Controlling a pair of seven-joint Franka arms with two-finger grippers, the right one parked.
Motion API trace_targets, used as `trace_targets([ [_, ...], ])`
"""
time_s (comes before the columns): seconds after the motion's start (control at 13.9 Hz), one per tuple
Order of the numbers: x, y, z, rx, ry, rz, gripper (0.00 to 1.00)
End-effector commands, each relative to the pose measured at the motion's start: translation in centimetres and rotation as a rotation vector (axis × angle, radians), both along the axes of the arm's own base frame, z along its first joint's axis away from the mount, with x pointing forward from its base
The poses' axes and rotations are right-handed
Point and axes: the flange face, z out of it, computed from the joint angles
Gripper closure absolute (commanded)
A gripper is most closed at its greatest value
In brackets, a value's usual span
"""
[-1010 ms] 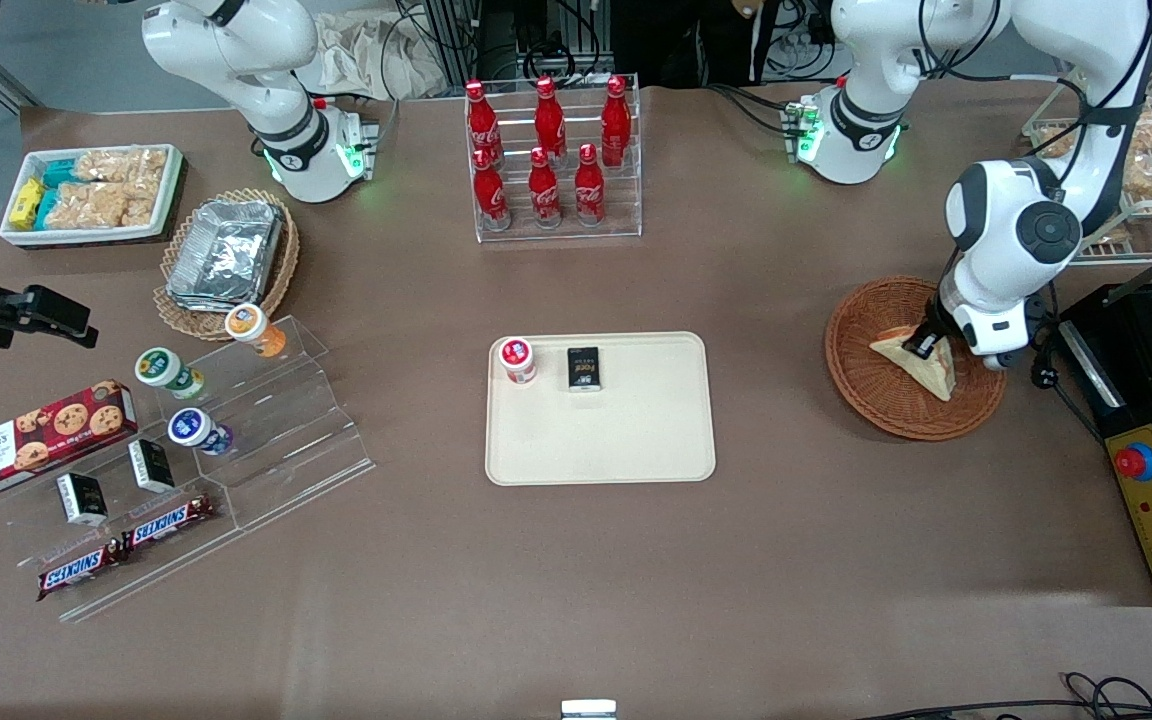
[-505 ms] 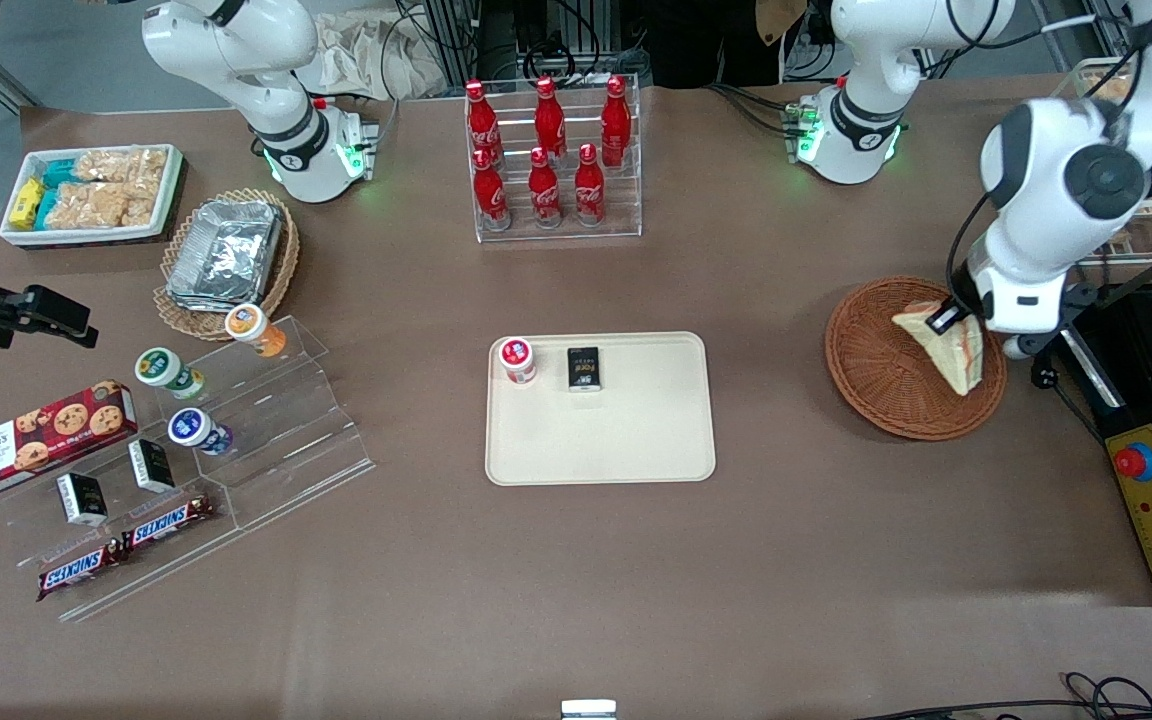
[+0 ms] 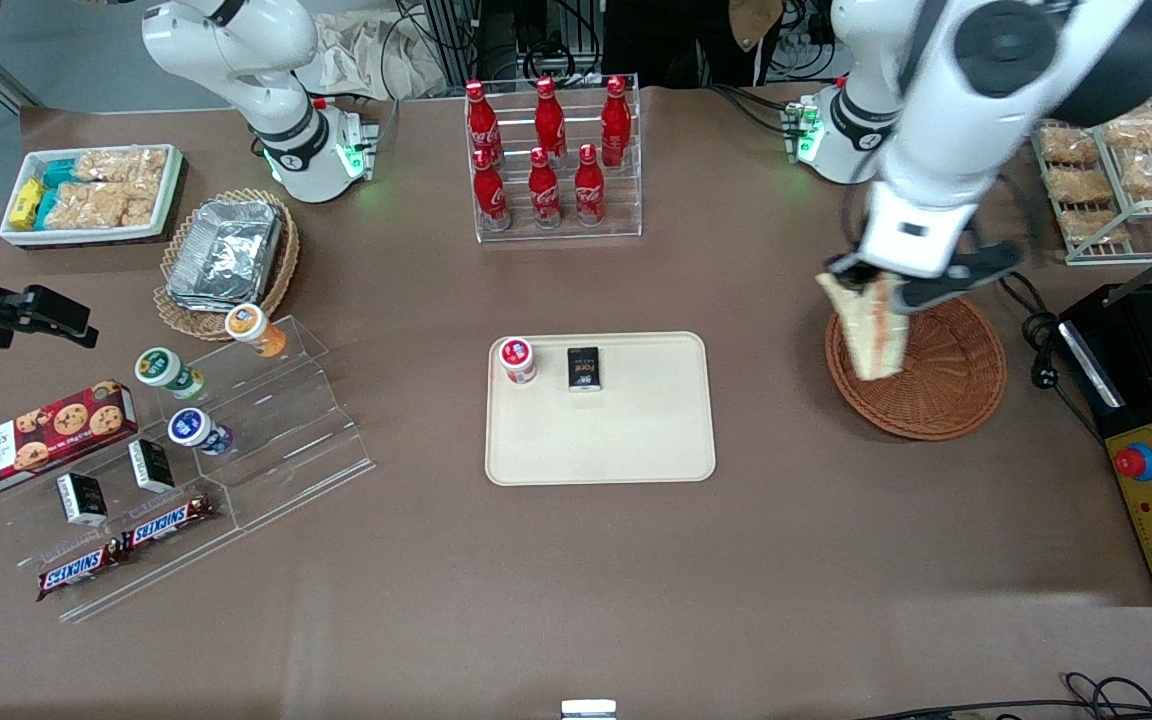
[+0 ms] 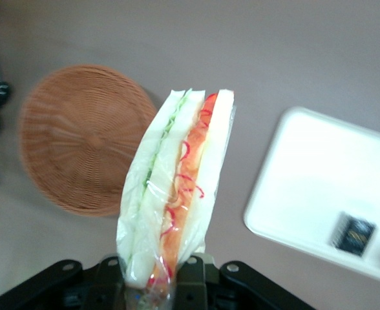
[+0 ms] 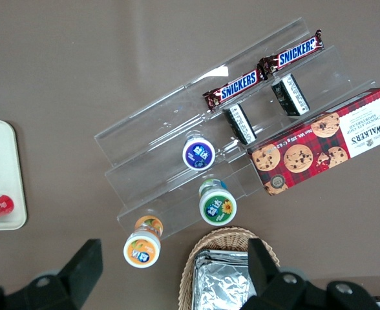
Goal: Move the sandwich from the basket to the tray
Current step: 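Carry the sandwich over the cream tray beside the black box, then lower the sandwich onto the tray and open the left gripper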
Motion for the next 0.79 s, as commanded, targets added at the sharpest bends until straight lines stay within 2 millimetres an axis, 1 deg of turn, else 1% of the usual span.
trace_targets([
  [0.0, 1.7, -6.9, -4.5, -0.079, 0.031, -0.058, 1.0],
  [0.07, 1.5, -9.1, -6.8, -0.088, 0.036, -0.067, 1.0],
  [0.22, 1.7, -12.6, -11.7, -0.084, 0.018, -0.113, 1.0],
  [0.29, 2.1, -13.7, -14.1, -0.079, -0.005, -0.125, 1.0],
  [0.36, 2.9, -14.1, -16.8, -0.074, -0.022, -0.149, 1.0],
  [0.51, 3.5, -14.6, -21.9, -0.07, -0.014, -0.191, 1.0],
  [0.58, 3.3, -14.9, -24.0, -0.05, -0.012, -0.222, 1.0],
  [0.65, 3.3, -14.7, -25.9, -0.032, 0.004, -0.235, 1.0],
  [0.72, 3.4, -14.5, -27.0, -0.027, 0.01, -0.238, 1.0],
])
